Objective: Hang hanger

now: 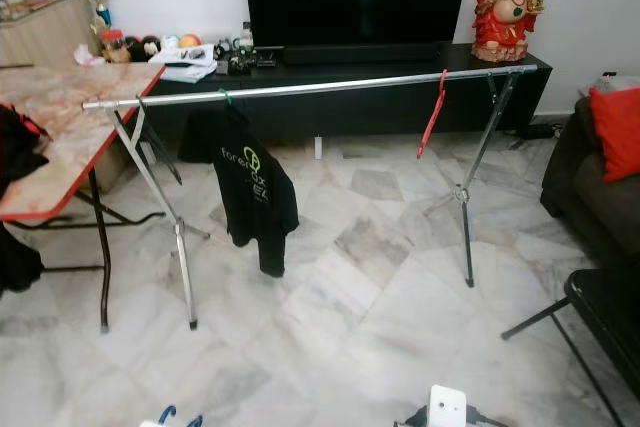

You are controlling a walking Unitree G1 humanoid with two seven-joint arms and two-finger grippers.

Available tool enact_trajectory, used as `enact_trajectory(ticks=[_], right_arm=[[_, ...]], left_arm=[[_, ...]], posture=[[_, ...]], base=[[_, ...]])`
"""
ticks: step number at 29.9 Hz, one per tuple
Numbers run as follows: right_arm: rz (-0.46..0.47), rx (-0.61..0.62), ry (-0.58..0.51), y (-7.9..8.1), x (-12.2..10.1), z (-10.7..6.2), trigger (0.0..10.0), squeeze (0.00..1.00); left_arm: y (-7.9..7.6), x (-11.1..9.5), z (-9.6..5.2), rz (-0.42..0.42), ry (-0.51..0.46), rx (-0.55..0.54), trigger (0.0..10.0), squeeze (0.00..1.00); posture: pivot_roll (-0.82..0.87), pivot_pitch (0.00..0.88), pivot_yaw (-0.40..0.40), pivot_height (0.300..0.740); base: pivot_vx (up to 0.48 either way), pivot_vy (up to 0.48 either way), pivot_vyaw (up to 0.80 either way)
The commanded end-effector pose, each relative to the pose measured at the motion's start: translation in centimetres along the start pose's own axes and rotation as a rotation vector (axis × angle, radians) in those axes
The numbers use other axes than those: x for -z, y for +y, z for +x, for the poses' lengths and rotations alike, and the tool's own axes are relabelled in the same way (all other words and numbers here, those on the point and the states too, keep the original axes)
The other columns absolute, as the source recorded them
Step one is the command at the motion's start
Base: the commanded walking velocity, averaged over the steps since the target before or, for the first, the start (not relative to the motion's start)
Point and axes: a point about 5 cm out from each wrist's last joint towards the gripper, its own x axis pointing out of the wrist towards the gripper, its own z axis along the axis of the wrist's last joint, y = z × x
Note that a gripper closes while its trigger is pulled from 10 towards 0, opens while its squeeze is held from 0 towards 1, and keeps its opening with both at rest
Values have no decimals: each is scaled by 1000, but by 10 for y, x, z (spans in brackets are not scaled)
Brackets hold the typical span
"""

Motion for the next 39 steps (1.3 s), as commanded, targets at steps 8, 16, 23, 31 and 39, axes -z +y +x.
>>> enact_trajectory(ticks=[8,16,23,31,39], right_arm=[[-44,-31,-45,4,-21,5,10000,0],[-224,-112,-186,23,-76,13,10000,0],[-443,-135,-348,38,-151,13,10000,0],[-516,-159,-402,52,-182,9,10000,0],[-522,-159,-403,53,-184,9,10000,0]], left_arm=[[2,8,-1,24,25,-26,10000,0],[2,0,-1,159,-31,-32,10000,0],[53,-124,-12,399,-441,-58,10000,0],[33,-168,-38,600,-510,382,10000,0],[31,-169,-42,650,-494,422,10000,0]], posture=[[70,0,2,740],[76,0,3,740],[68,0,0,740],[71,0,-8,740],[72,0,-9,740]], base=[[82,0,0],[43,0,0],[0,0,0],[0,0,0],[0,0,0]])
